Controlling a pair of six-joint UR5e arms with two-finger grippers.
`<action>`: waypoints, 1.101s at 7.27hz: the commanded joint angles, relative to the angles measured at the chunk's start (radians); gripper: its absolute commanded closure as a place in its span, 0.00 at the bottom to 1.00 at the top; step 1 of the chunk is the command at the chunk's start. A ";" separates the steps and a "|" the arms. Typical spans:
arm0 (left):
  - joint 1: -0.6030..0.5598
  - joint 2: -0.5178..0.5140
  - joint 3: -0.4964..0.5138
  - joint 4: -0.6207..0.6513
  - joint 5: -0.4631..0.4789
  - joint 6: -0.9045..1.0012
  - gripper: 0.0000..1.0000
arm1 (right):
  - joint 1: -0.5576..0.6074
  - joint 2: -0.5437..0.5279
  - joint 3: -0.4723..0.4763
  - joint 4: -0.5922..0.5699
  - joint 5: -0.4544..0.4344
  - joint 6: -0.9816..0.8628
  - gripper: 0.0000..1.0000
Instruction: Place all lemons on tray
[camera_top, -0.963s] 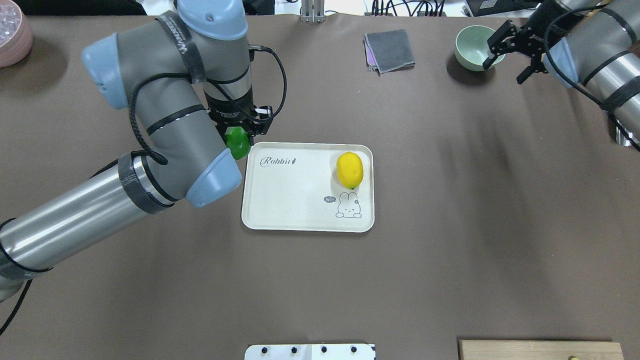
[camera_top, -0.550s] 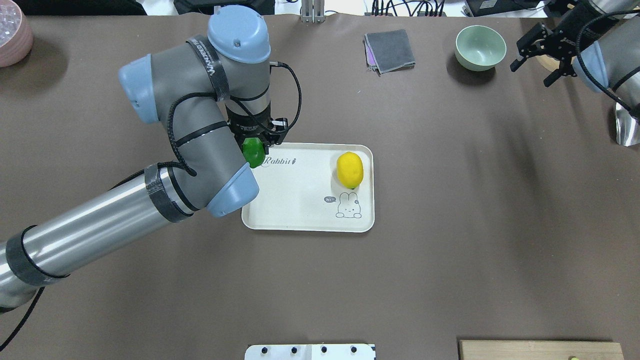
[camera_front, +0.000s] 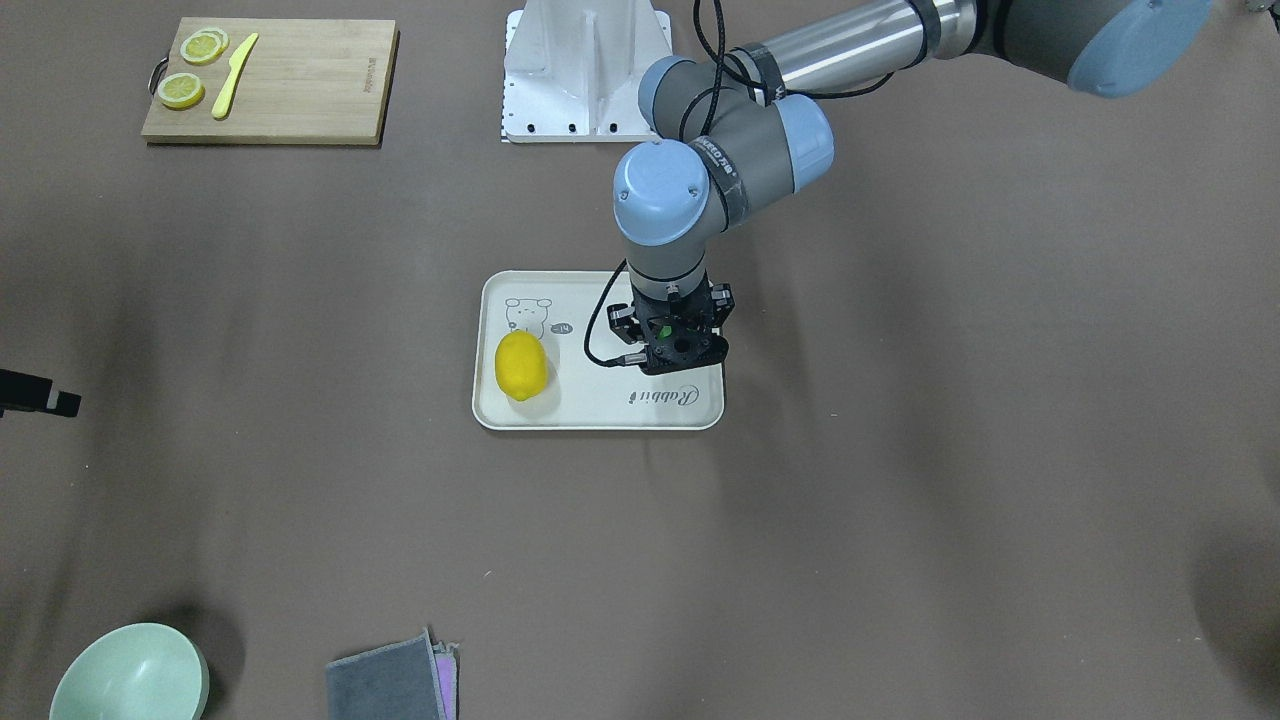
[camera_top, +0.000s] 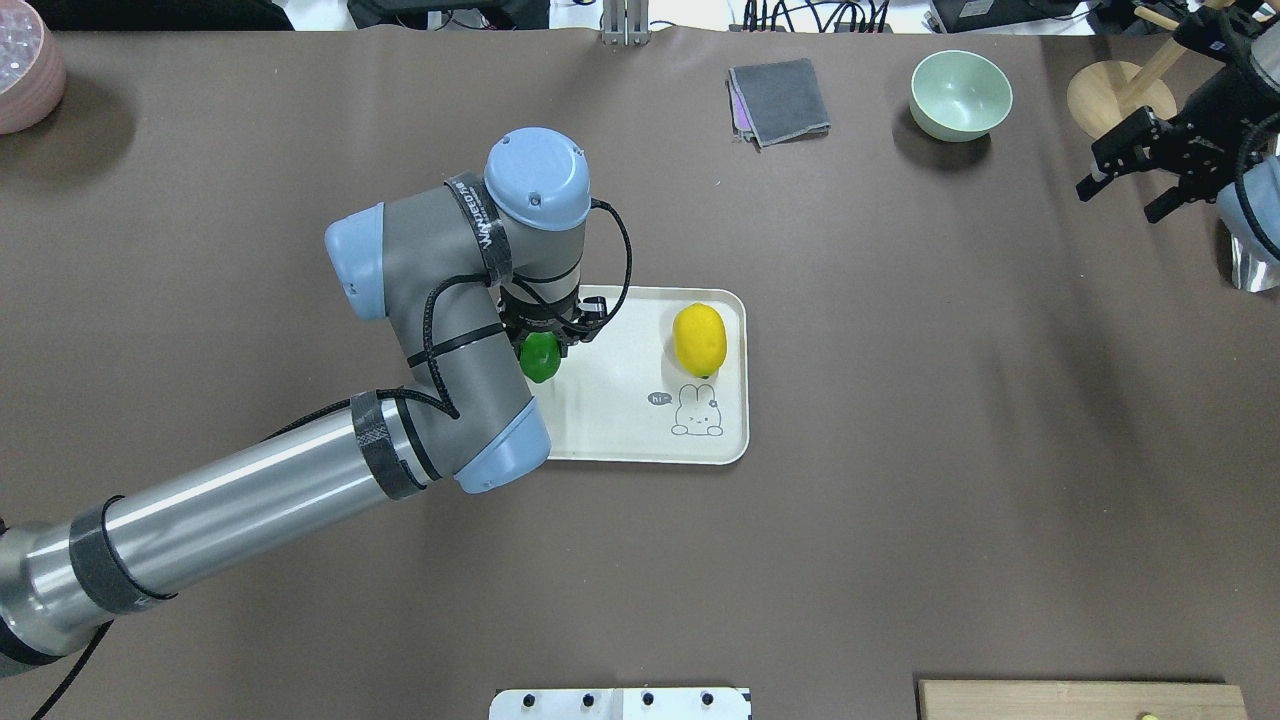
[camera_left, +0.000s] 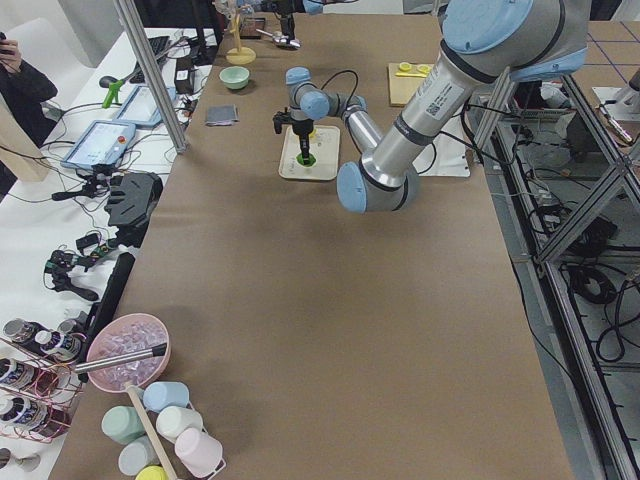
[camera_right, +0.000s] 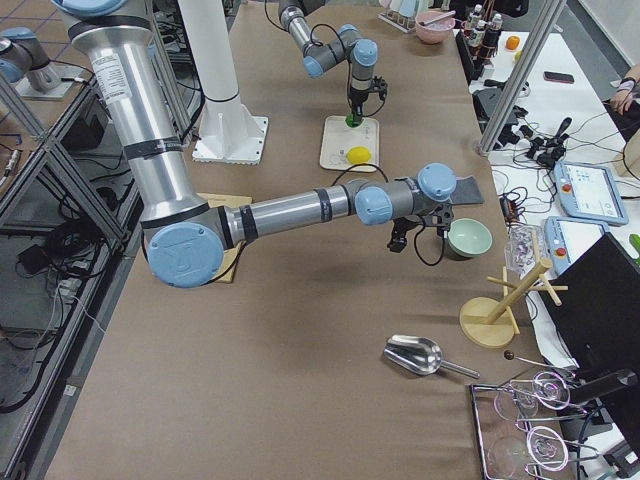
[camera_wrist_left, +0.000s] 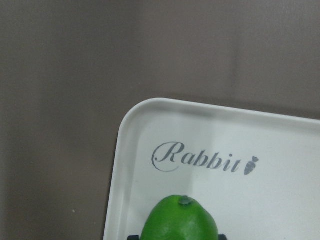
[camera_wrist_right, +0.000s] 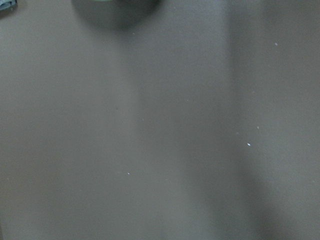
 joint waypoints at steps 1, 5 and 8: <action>-0.002 0.003 -0.007 -0.001 0.000 -0.001 0.02 | 0.001 -0.129 0.151 -0.030 -0.111 0.000 0.01; -0.210 0.292 -0.229 0.024 -0.037 0.327 0.03 | 0.082 -0.251 0.186 -0.053 -0.238 -0.174 0.00; -0.439 0.471 -0.242 0.007 -0.187 0.596 0.02 | 0.185 -0.237 0.073 -0.053 -0.238 -0.282 0.00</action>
